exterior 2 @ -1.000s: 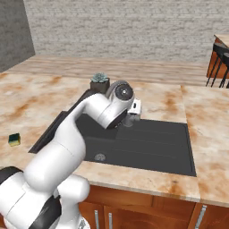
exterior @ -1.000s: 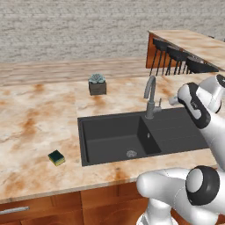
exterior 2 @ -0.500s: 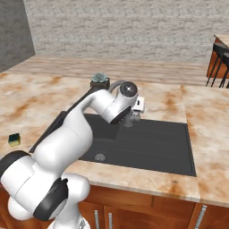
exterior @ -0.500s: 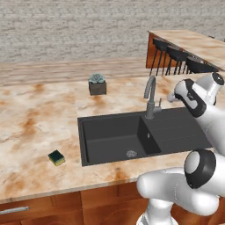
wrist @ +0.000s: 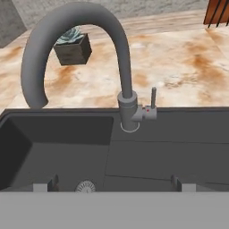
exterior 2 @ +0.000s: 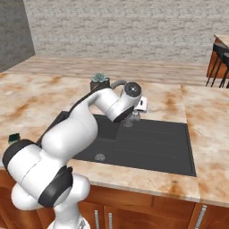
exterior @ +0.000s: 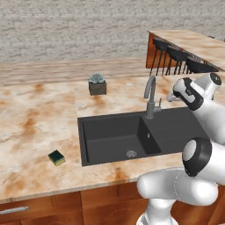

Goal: Soak the sponge with water for a few seconds and then drop it inside the sink.

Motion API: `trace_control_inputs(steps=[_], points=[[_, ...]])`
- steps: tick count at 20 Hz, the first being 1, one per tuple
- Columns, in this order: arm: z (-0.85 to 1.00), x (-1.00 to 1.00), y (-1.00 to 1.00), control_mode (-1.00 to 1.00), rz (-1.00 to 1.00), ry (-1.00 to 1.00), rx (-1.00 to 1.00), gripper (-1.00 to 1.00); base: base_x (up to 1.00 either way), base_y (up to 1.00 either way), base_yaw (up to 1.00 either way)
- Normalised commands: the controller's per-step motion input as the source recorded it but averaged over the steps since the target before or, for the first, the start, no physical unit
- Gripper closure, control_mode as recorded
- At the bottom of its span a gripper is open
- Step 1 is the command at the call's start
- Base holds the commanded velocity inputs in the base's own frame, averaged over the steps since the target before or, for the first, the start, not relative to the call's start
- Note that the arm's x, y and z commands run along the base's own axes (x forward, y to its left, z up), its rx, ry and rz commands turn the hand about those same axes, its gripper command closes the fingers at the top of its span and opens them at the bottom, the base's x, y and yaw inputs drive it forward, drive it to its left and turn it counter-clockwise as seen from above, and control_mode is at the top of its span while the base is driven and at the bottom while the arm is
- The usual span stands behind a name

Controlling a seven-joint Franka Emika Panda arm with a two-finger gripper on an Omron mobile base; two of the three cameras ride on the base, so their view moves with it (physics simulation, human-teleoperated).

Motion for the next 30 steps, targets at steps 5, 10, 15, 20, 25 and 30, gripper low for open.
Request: trace_control_inputs(steps=[5,10,15,20,25,30], points=[[-0.17,0.20,0.00,-1.00,0.00,0.00,0.00,-1.00,0.00,0.00,0.00],[-0.20,0.21,0.00,-1.00,0.00,0.00,0.00,-1.00,0.00,0.00,0.00],[-0.16,0.22,-0.03,-1.00,0.00,0.00,0.00,-1.00,0.00,0.00,0.00],[-0.12,0.22,-0.10,-1.00,0.00,0.00,0.00,-1.00,0.00,0.00,0.00],[-0.11,0.22,-0.15,-1.00,0.00,0.00,0.00,-1.00,0.00,0.00,0.00],[-0.08,0.21,-0.16,-1.00,0.00,0.00,0.00,-1.00,0.00,0.00,0.00]])
